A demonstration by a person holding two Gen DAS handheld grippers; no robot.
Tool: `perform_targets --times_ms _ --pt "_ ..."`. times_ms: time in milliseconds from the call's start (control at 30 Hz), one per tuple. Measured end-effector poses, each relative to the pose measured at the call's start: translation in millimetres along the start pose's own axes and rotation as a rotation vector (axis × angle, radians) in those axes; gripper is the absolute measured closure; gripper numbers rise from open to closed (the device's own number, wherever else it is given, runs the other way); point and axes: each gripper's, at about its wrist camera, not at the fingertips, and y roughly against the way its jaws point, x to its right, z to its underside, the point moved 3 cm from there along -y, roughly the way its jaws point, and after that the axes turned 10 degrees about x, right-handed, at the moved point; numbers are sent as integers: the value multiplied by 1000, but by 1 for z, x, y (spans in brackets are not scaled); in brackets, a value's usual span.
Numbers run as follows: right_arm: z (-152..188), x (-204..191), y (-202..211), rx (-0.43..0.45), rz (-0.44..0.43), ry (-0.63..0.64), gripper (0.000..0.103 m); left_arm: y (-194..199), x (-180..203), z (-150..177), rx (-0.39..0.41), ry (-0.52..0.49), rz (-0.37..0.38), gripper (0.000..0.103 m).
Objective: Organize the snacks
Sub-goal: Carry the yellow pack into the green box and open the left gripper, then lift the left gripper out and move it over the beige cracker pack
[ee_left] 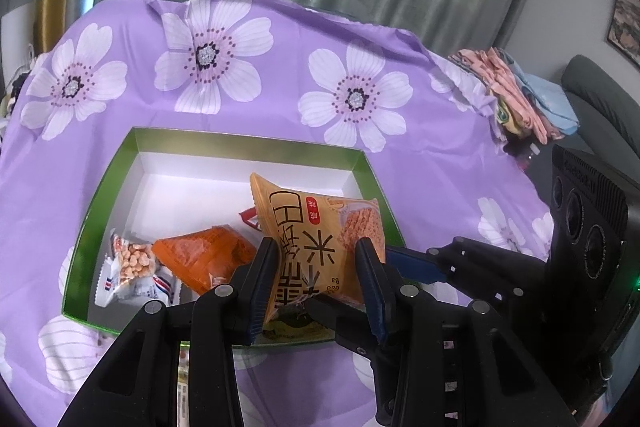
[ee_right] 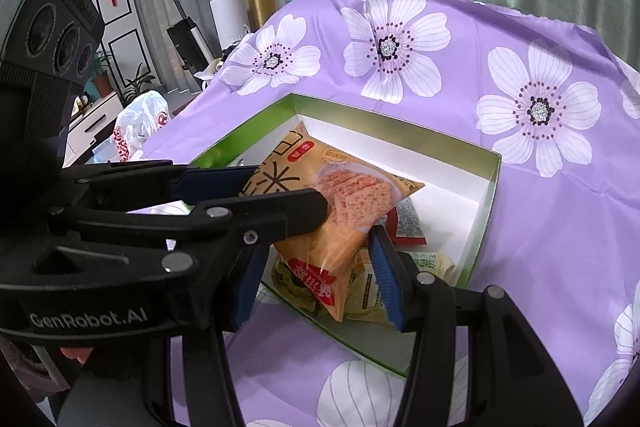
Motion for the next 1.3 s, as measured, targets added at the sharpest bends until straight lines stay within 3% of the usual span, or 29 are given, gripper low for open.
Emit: perform_targets --times_ms 1300 --pt "-2 11 -26 -63 18 -15 51 -29 -22 2 -59 60 -31 62"
